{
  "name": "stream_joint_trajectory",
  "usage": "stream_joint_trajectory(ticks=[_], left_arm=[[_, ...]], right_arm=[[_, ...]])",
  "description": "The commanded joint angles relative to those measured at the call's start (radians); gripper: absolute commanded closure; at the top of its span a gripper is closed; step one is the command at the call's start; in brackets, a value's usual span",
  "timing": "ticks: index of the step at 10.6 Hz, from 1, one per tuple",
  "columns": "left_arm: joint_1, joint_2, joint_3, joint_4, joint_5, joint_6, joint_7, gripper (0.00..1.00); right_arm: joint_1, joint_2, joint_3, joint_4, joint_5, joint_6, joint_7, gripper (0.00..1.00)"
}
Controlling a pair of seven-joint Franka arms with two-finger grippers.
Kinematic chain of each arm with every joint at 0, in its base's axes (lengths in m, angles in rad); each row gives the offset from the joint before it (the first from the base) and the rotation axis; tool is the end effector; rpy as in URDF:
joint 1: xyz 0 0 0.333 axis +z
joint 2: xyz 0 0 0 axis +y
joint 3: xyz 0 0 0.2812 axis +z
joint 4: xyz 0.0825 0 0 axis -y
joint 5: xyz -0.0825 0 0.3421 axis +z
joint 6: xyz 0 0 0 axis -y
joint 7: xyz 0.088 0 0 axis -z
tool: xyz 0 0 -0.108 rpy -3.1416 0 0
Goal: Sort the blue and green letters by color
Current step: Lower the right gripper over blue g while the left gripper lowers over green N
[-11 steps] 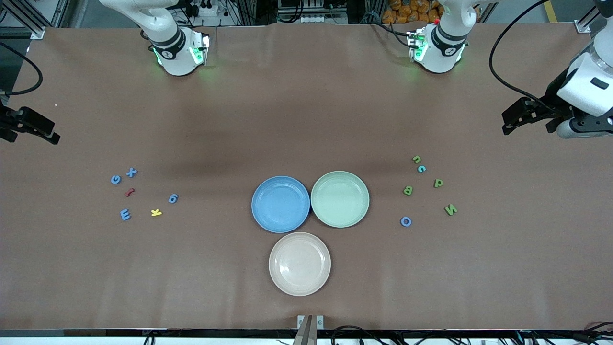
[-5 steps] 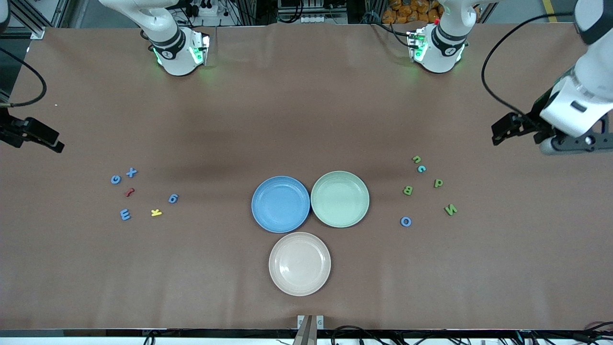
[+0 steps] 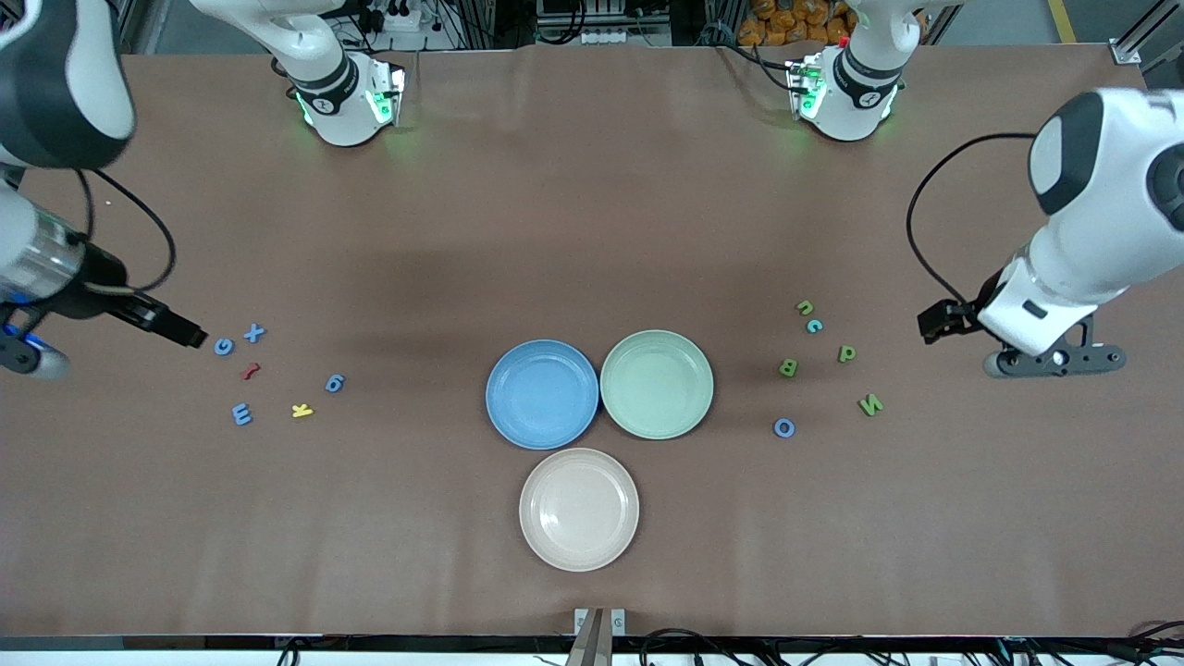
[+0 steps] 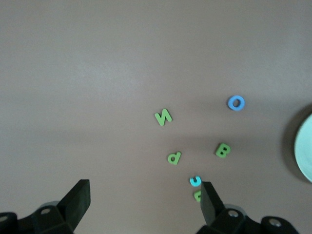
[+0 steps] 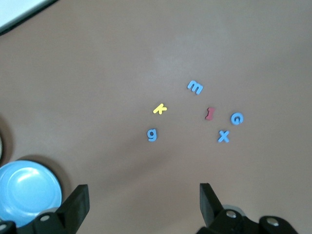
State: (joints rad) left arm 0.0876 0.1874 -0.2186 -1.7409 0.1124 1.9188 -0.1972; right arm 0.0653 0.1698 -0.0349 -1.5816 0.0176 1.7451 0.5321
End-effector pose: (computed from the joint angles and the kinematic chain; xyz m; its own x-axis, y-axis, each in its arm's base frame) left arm 0.5664 -0.0598 0.4451 0.9995 0.0310 0.0072 0.0314 -0.9974 -0.0648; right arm 0.5671 0.0202 0.5074 0.8755 -0.4832 -0.0111 -0.4832 -0.8755 -0.0067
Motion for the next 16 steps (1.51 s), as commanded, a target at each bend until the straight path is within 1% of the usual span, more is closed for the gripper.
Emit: stream_joint_trajectory(ticks=[1, 2, 3, 5, 6, 7, 8, 9, 10, 11, 13, 14, 15, 16], left_arm=[[0.026, 0.090, -0.005, 0.006, 0.024, 0.083, -0.167, 0.00], [0.020, 0.116, -0.005, 0.006, 0.024, 0.104, -0.232, 0.00], [0.018, 0.150, -0.004, 0.004, 0.026, 0.136, -0.267, 0.00], [0.026, 0.217, -0.004, 0.003, 0.026, 0.195, -0.277, 0.00], [0.026, 0.251, -0.002, 0.003, 0.026, 0.225, -0.277, 0.00], [0.026, 0.283, -0.001, 0.003, 0.026, 0.265, -0.278, 0.03], [0.027, 0.318, 0.001, 0.003, 0.026, 0.308, -0.278, 0.05], [0.032, 0.360, 0.002, 0.003, 0.026, 0.365, -0.283, 0.06], [0.034, 0.395, 0.004, 0.003, 0.026, 0.418, -0.291, 0.06], [0.032, 0.417, 0.004, 0.003, 0.033, 0.442, -0.292, 0.06], [0.031, 0.428, 0.004, -0.006, 0.068, 0.442, -0.318, 0.10], [0.032, 0.428, 0.004, -0.020, 0.082, 0.442, -0.320, 0.10], [0.032, 0.429, 0.004, -0.032, 0.084, 0.442, -0.320, 0.13], [0.032, 0.434, 0.004, -0.043, 0.084, 0.442, -0.326, 0.13]], right_arm=[[-0.042, 0.029, 0.056, -0.112, 0.015, 0.112, 0.171, 0.00], [-0.117, 0.063, 0.132, -0.126, 0.054, 0.155, 0.243, 0.00], [-0.128, 0.101, 0.153, -0.141, 0.062, 0.200, 0.323, 0.00], [-0.108, 0.126, 0.156, -0.210, 0.049, 0.267, 0.344, 0.00], [-0.092, 0.129, 0.158, -0.247, 0.017, 0.299, 0.318, 0.00], [-0.081, 0.140, 0.159, -0.280, -0.001, 0.336, 0.304, 0.00], [-0.081, 0.143, 0.174, -0.329, -0.028, 0.388, 0.289, 0.00], [-0.082, 0.143, 0.184, -0.384, -0.063, 0.455, 0.266, 0.00], [-0.082, 0.143, 0.185, -0.423, -0.079, 0.499, 0.262, 0.00], [-0.084, 0.143, 0.185, -0.454, -0.085, 0.539, 0.264, 0.00], [-0.093, 0.151, 0.185, -0.532, -0.088, 0.660, 0.262, 0.00], [-0.094, 0.171, 0.185, -0.547, -0.090, 0.706, 0.262, 0.00], [-0.101, 0.190, 0.185, -0.557, -0.100, 0.744, 0.262, 0.00], [-0.110, 0.224, 0.185, -0.557, -0.125, 0.769, 0.262, 0.00]])
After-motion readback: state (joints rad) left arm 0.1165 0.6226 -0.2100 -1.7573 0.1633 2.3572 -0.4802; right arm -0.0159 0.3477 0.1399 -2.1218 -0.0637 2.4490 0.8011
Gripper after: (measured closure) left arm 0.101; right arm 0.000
